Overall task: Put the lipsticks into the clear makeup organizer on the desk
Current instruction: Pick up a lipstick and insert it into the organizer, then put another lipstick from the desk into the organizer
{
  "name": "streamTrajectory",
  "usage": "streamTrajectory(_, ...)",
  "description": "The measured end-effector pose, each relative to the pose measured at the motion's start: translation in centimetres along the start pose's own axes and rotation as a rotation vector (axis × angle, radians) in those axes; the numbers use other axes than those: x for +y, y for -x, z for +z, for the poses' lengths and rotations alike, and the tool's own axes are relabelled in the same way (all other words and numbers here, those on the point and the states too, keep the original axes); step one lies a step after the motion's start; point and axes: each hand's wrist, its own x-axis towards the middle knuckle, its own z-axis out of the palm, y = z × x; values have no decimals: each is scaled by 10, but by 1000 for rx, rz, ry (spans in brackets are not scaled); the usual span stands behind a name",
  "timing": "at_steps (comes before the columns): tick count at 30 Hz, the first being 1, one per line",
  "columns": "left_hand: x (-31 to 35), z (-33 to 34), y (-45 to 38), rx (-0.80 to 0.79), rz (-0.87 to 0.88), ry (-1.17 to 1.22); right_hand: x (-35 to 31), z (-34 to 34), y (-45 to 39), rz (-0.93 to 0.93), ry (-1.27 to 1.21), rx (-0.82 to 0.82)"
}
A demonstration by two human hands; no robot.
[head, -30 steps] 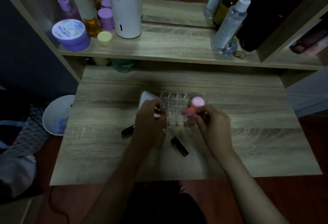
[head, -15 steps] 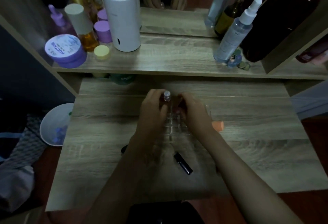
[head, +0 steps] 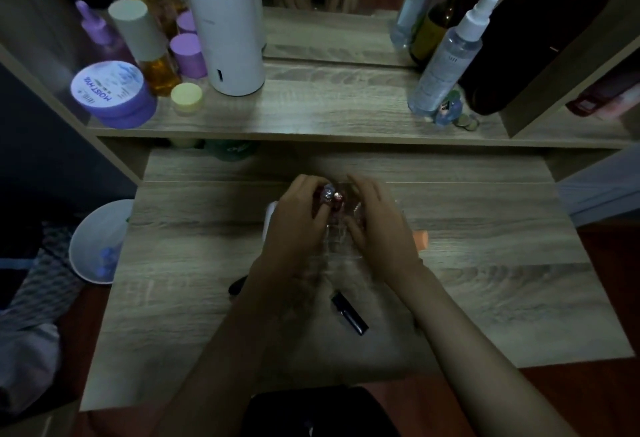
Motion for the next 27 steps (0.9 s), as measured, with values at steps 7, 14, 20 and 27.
streamTrajectory(7, 5, 3, 2, 46, -5, 28, -6, 19, 106, 39, 174, -102)
streamTrajectory(14, 1, -2, 3, 72, 19, -8, 40, 8, 158, 341, 271, 77)
streamTrajectory(20, 2, 3, 7, 48, -4, 3, 73, -2, 149, 471, 188, 43)
streamTrajectory(27, 4, -4, 9, 1, -52, -32, 91, -18, 104, 475, 207, -269)
